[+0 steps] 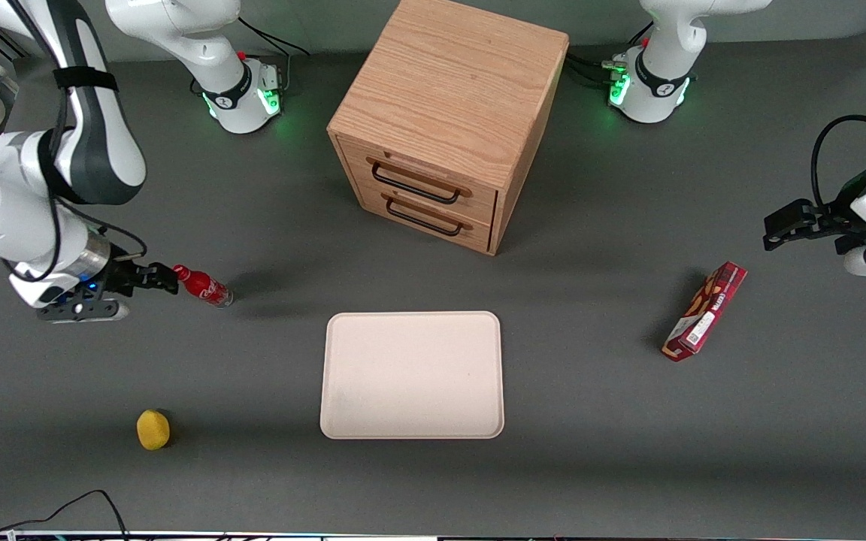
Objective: Place coke bottle on tray
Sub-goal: 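Lower the open right gripper over the red Coca-Cola bottle, then close the right gripper around the bottle's neck and lift it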
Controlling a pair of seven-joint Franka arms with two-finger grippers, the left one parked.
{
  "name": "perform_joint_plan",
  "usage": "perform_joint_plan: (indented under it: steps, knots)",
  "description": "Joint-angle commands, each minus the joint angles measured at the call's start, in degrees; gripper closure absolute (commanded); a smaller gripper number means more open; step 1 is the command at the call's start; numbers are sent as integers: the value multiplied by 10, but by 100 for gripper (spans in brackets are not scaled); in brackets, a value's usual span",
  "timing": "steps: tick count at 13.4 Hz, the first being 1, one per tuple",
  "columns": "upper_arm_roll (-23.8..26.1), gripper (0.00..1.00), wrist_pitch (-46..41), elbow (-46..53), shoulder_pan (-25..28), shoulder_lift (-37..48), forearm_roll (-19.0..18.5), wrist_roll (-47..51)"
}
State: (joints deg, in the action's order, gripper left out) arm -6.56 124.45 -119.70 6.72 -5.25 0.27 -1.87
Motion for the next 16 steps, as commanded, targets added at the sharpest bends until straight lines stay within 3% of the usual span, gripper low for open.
perform_joint_plan:
  steps: [1,5,7,9,10,13,16]
  knots:
    - [6,9,39,-70,0,38,16,-12]
    - [6,26,69,-101,-2,38,17,-13]
    - [7,51,102,-124,-1,38,16,-13]
    - [7,88,104,-125,-1,38,16,-14]
    - [7,100,104,-124,0,39,16,-14]
    - [31,100,98,-90,3,34,17,3]
    - [72,100,-22,79,7,-30,17,60]
